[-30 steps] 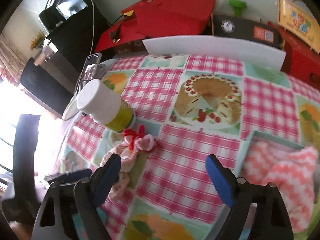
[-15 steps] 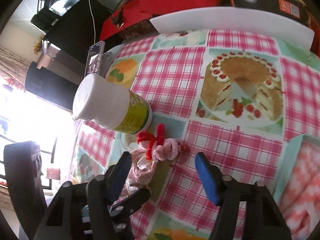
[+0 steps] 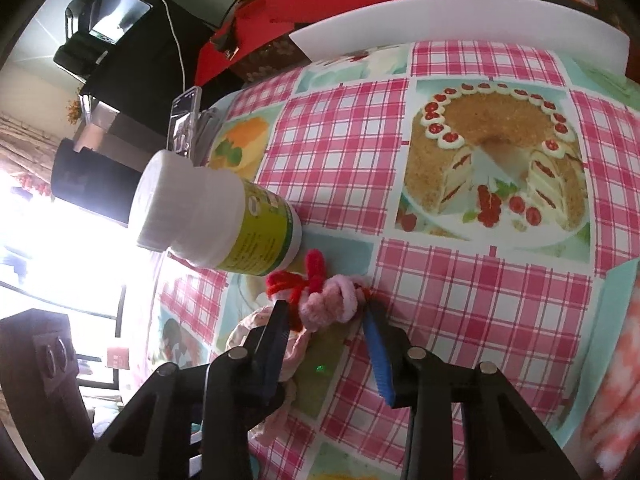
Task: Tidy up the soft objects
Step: 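Grasp the pink cloth scrunchie with the left gripper, then grasp the red bow hair tie with the right gripper while the left gripper holds the scrunchie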
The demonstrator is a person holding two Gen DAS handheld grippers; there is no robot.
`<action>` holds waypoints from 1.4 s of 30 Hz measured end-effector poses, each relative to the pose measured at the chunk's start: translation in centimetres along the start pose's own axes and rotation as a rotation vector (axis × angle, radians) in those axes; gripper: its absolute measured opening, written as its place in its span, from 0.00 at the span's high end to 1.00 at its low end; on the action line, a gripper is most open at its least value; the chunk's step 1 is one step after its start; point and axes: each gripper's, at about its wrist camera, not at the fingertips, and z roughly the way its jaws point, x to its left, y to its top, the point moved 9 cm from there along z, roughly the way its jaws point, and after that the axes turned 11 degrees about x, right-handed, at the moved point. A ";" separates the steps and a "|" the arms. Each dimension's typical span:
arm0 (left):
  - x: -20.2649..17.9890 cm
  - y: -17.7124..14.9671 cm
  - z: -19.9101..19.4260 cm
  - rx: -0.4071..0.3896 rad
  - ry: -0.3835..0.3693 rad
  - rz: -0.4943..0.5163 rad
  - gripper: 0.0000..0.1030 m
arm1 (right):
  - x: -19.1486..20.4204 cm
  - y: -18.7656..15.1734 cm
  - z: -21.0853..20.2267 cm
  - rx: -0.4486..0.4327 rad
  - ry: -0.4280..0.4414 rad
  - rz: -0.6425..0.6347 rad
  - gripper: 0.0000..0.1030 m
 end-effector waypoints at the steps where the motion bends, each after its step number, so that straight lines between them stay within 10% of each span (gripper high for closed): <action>1: 0.1 -0.4 -0.3 -0.007 0.003 0.001 0.72 | -0.1 -0.1 -0.1 0.000 -0.002 -0.003 0.62; 42: 5.6 -0.4 -7.5 -0.151 -0.083 -0.100 0.74 | -0.9 0.0 -1.3 -0.037 -0.125 0.015 0.60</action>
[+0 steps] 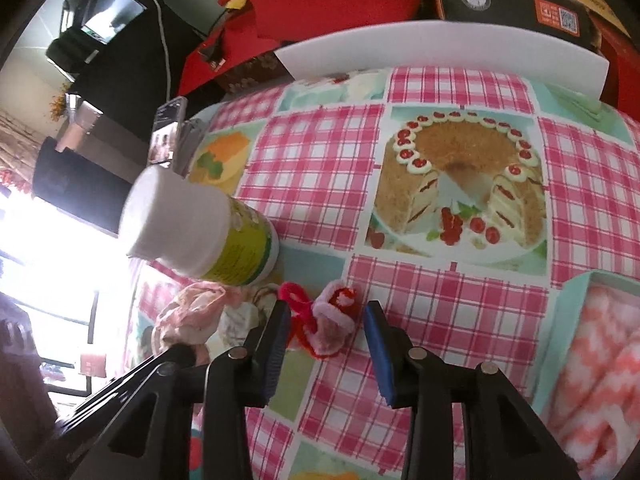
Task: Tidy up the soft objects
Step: 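Grasp the red bow hair tie with the right gripper while the left gripper holds the scrunchie, then carry the scrunchie and red bow tie over the tray with both grippers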
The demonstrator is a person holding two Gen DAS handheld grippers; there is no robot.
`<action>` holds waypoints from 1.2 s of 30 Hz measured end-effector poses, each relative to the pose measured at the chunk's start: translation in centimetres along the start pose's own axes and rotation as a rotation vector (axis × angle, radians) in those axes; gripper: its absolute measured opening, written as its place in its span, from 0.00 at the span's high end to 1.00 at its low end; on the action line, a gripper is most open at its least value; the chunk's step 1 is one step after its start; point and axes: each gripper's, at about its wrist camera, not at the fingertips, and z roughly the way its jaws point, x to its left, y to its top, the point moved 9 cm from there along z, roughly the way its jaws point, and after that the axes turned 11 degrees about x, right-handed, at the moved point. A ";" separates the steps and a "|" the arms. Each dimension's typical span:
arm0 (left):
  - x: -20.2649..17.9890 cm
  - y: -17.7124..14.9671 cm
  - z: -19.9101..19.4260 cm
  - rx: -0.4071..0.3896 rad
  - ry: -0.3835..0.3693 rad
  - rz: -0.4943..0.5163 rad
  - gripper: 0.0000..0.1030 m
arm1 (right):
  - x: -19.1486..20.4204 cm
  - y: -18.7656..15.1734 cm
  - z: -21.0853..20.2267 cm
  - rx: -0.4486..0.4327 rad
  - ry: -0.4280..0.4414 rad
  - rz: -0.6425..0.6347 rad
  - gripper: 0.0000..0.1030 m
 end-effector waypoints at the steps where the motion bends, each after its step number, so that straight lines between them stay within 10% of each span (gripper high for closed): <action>1: -0.1 0.0 0.0 0.002 -0.003 0.001 0.74 | -0.1 0.0 0.3 0.002 0.004 0.007 0.60; 14: -1.5 -0.3 0.9 0.025 -0.031 0.022 0.74 | 0.4 -0.9 -0.5 -0.025 0.013 -0.003 0.80; 36: -2.8 -0.9 0.0 0.007 -0.066 0.058 0.74 | -2.1 -7.0 -7.4 -0.118 -0.006 0.044 0.82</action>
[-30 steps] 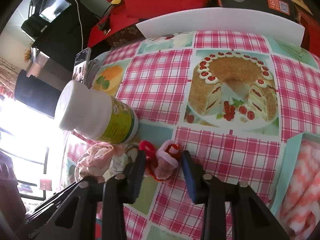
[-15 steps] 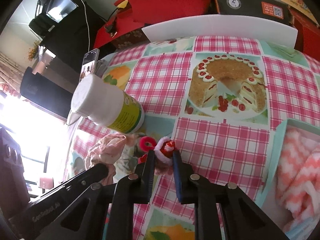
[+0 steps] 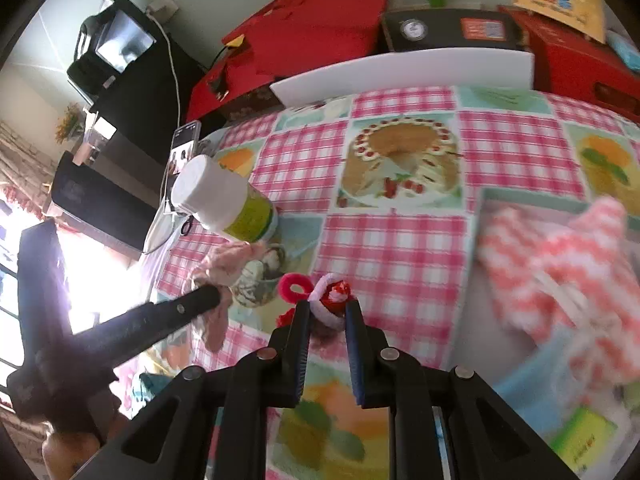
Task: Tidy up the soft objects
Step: 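Carry the scrunchie and red bow tie over the tray with both grippers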
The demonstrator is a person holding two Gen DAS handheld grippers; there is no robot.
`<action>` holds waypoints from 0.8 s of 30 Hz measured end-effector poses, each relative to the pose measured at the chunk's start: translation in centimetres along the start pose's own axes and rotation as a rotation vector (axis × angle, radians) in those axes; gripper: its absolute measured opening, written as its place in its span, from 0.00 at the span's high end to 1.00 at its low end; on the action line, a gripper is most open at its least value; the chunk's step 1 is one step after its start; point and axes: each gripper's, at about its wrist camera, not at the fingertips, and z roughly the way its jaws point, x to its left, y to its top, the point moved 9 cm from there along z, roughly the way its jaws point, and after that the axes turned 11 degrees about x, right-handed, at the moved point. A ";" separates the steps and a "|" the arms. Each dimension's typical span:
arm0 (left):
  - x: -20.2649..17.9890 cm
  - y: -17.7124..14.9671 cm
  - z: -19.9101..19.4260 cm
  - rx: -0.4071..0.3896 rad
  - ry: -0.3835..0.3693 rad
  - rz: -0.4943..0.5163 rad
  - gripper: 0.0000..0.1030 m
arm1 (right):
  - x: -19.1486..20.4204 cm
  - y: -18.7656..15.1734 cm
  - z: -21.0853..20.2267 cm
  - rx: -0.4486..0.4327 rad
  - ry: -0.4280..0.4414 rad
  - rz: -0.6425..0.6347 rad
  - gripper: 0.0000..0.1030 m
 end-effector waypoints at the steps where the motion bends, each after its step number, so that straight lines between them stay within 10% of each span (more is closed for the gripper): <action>1: -0.2 -0.1 -0.2 -0.004 -0.002 0.006 0.74 | -0.3 -0.3 -0.4 -0.007 -0.004 0.005 0.82; 24: -10.2 -4.1 -2.9 -0.057 -0.033 0.287 0.74 | -10.3 -5.4 -11.3 -0.229 -0.101 0.191 0.82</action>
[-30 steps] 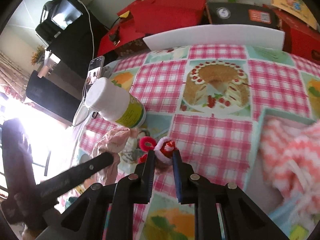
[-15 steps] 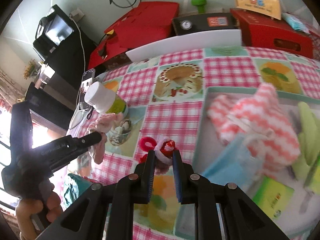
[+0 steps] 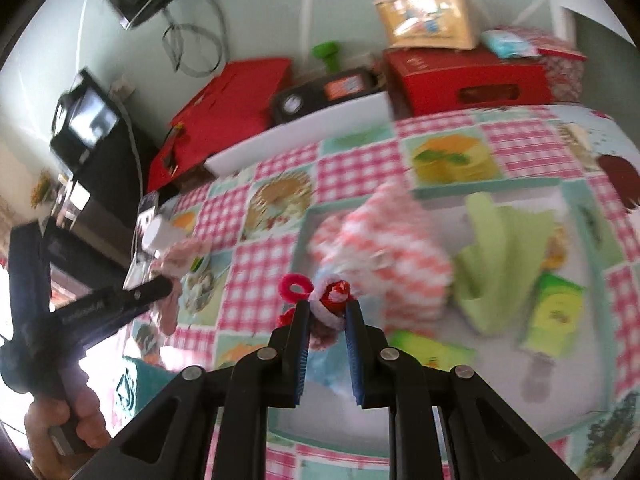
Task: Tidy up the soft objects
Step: 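Carry the scrunchie and red bow tie over the tray with both grippers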
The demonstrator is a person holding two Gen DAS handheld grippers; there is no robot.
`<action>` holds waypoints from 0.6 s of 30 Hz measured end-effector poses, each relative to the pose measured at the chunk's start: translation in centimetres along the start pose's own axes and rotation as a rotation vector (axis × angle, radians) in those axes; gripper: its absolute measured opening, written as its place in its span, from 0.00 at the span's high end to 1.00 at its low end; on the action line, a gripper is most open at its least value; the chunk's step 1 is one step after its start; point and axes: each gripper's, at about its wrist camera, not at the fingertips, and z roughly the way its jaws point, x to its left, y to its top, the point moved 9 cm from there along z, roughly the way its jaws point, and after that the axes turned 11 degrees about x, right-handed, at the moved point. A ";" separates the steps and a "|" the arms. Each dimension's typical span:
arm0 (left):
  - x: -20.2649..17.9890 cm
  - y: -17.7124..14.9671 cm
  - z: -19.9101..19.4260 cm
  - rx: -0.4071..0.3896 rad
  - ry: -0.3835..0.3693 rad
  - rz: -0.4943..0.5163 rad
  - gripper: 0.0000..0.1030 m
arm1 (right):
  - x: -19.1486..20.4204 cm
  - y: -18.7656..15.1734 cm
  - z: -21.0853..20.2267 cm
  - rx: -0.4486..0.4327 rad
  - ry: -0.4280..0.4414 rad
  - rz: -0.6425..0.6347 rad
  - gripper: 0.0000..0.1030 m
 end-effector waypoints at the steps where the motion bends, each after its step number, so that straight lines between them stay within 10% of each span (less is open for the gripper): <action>1: -0.5 -0.1 -0.1 -0.003 0.000 0.014 0.74 | -0.7 0.3 -0.5 -0.013 -0.003 0.015 0.82; 18: -12.2 -5.2 2.3 0.078 -0.059 0.315 0.74 | -11.4 0.6 -4.8 -0.092 -0.152 0.211 0.82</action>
